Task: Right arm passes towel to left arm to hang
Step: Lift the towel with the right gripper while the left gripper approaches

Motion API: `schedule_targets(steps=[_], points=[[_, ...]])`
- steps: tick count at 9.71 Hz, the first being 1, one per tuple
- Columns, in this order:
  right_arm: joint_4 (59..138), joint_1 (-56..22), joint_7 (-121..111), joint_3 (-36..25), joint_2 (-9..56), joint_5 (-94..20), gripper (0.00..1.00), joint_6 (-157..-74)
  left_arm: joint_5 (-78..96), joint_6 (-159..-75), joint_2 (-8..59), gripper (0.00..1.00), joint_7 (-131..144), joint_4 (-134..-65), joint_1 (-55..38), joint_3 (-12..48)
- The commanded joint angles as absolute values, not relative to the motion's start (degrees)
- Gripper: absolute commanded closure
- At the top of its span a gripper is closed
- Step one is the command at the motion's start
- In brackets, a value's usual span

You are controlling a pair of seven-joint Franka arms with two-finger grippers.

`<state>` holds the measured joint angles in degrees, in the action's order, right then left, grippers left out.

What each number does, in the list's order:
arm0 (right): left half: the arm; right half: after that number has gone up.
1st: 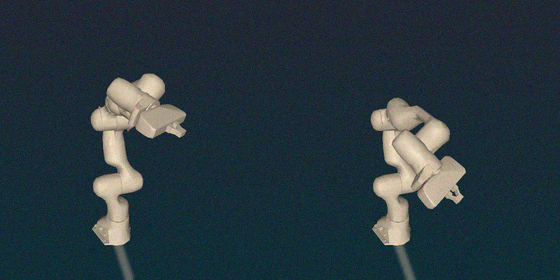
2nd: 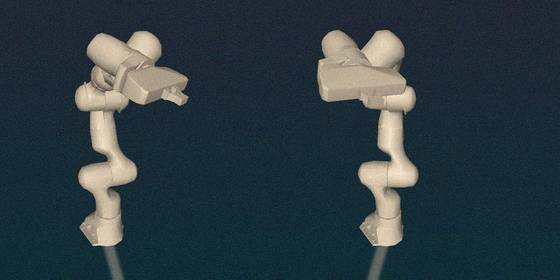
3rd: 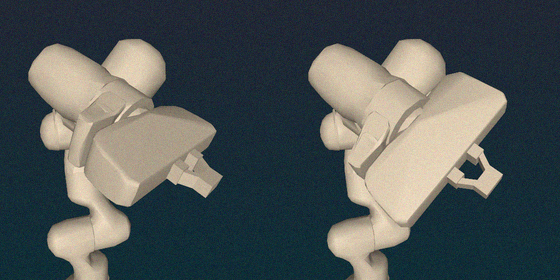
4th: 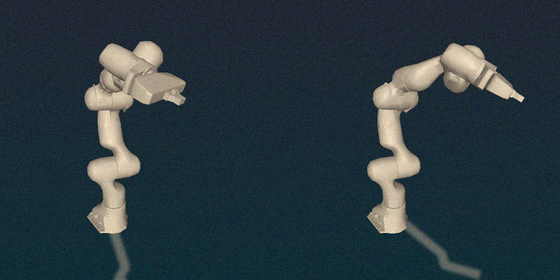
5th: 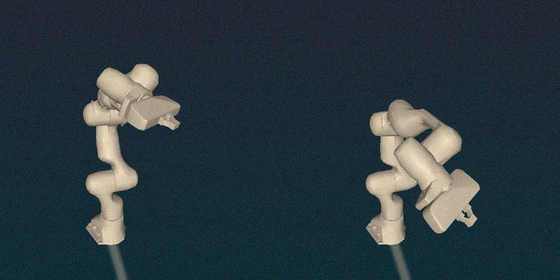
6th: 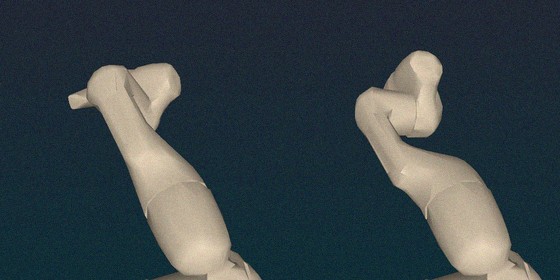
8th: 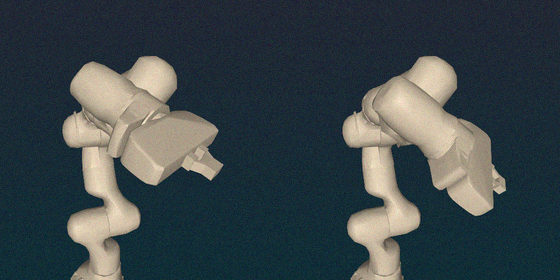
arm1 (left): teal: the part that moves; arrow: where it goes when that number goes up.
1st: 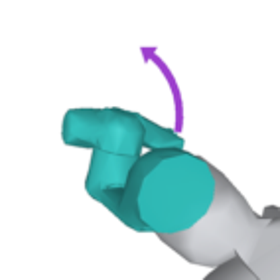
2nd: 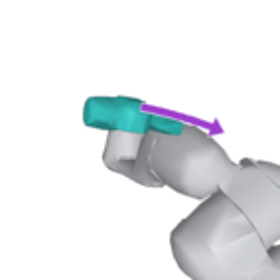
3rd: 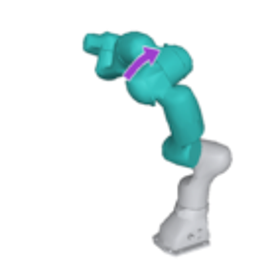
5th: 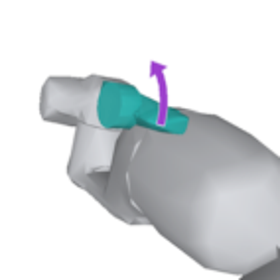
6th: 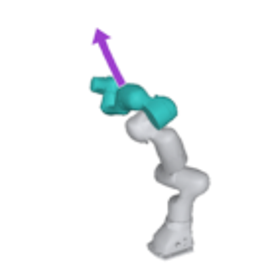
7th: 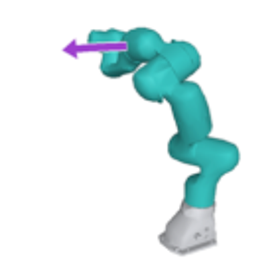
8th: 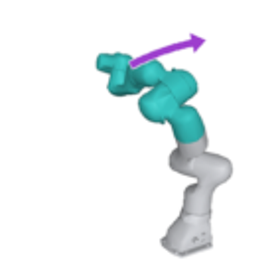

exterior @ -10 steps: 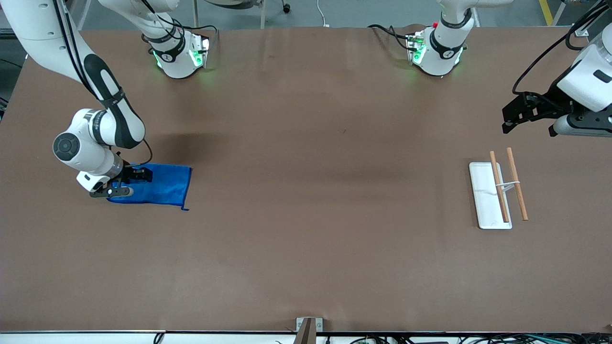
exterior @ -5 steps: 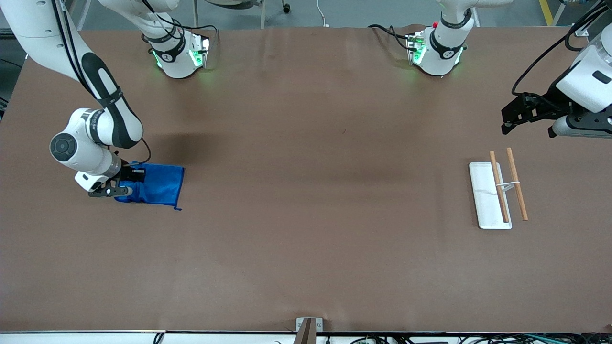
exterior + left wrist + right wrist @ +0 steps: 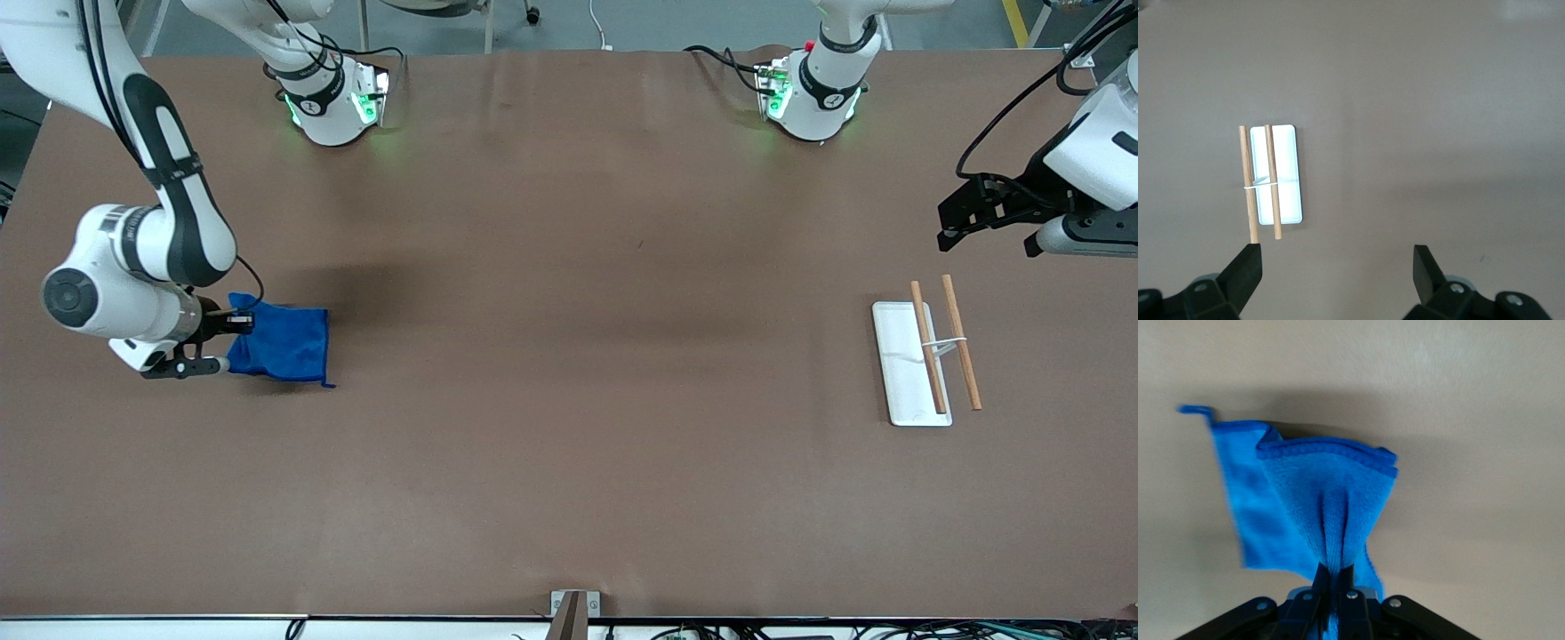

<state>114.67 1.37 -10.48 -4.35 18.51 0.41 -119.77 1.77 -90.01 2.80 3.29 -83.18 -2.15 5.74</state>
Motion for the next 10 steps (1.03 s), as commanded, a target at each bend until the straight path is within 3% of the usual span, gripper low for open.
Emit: schedule_targets(steps=[1,2,4,8,10], points=[[108.6,-2.1,-8.7,-4.3,16.6,0.7,1.0,-110.4,10.3,-89.3,4.9,0.0,2.5,-83.5,-1.8,5.7],[104.5,-3.6,-8.1,-4.2,16.8,0.0,1.0,-105.1,14.2,-89.8,6.8,0.0,3.2,-83.3,-3.0,6.0],[102.5,-4.0,-7.6,-0.4,16.3,-3.0,1.0,-104.4,24.6,-96.8,12.2,0.0,2.1,-84.9,-3.3,8.7],[101.2,-4.1,-7.6,7.5,16.4,-26.0,1.0,-109.1,52.7,-115.6,22.9,0.0,-16.0,-89.2,-3.5,15.6],[101.2,-5.0,-7.6,9.9,16.6,-38.0,1.0,-110.3,70.1,-117.3,28.2,0.0,-24.8,-89.7,-3.8,18.7]])
